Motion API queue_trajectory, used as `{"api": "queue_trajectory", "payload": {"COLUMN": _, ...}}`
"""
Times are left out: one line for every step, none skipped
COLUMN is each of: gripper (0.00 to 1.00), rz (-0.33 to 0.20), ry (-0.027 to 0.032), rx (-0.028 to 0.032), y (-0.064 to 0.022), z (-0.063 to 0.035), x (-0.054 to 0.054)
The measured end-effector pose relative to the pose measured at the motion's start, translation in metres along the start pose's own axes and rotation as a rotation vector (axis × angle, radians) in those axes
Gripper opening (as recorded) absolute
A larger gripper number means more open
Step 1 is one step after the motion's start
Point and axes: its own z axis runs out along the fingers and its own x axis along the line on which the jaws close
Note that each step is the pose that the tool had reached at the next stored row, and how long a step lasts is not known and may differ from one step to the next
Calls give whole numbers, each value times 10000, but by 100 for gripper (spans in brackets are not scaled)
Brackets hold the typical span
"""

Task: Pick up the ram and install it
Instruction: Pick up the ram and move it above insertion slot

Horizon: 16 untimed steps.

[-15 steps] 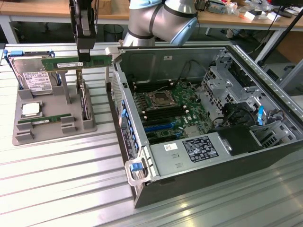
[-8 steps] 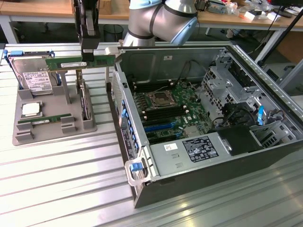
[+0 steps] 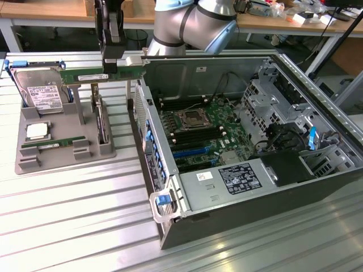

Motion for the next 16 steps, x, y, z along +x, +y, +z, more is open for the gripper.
{"api": "queue_trajectory", "payload": {"gripper": 12, "rz": 0, "ry": 1, "rx": 0, "y": -14, "z": -1, "x": 1}}
{"api": "queue_trajectory", "payload": {"gripper": 12, "rz": 0, "ry": 1, "rx": 0, "y": -22, "z": -1, "x": 1}}
{"api": "queue_trajectory", "payload": {"gripper": 12, "rz": 0, "ry": 0, "rx": 0, "y": -32, "z": -1, "x": 1}}
{"api": "queue_trajectory", "payload": {"gripper": 12, "rz": 0, "ry": 0, "rx": 1, "y": -44, "z": -2, "x": 2}}
{"api": "queue_trajectory", "payload": {"gripper": 12, "rz": 0, "ry": 1, "rx": 0, "y": -52, "z": -3, "x": 2}}
{"api": "queue_trajectory", "payload": {"gripper": 12, "rz": 0, "ry": 0, "rx": 0, "y": -61, "z": -3, "x": 2}}
{"api": "queue_trajectory", "payload": {"gripper": 12, "rz": 0, "ry": 1, "rx": 0, "y": -65, "z": -3, "x": 2}}
{"api": "queue_trajectory", "payload": {"gripper": 12, "rz": 0, "ry": 1, "rx": 0, "y": -72, "z": -3, "x": 3}}
{"api": "queue_trajectory", "payload": {"gripper": 12, "rz": 0, "ry": 1, "rx": 0, "y": -79, "z": -4, "x": 3}}
{"api": "queue_trajectory", "payload": {"gripper": 12, "rz": 1, "ry": 1, "rx": 0, "y": -89, "z": -4, "x": 3}}
{"api": "queue_trajectory", "payload": {"gripper": 12, "rz": 0, "ry": 1, "rx": 1, "y": -97, "z": -4, "x": 4}}
{"api": "queue_trajectory", "payload": {"gripper": 12, "rz": 0, "ry": 1, "rx": 0, "y": -111, "z": -5, "x": 4}}
{"api": "queue_trajectory", "payload": {"gripper": 12, "rz": 0, "ry": 1, "rx": 0, "y": -123, "z": -6, "x": 5}}
{"api": "queue_trajectory", "payload": {"gripper": 12, "rz": 0, "ry": 1, "rx": 0, "y": -132, "z": -6, "x": 5}}
{"api": "queue_trajectory", "payload": {"gripper": 12, "rz": 0, "ry": 2, "rx": 0, "y": -139, "z": -7, "x": 5}}
{"api": "queue_trajectory", "payload": {"gripper": 12, "rz": 0, "ry": 1, "rx": 0, "y": -143, "z": -7, "x": 5}}
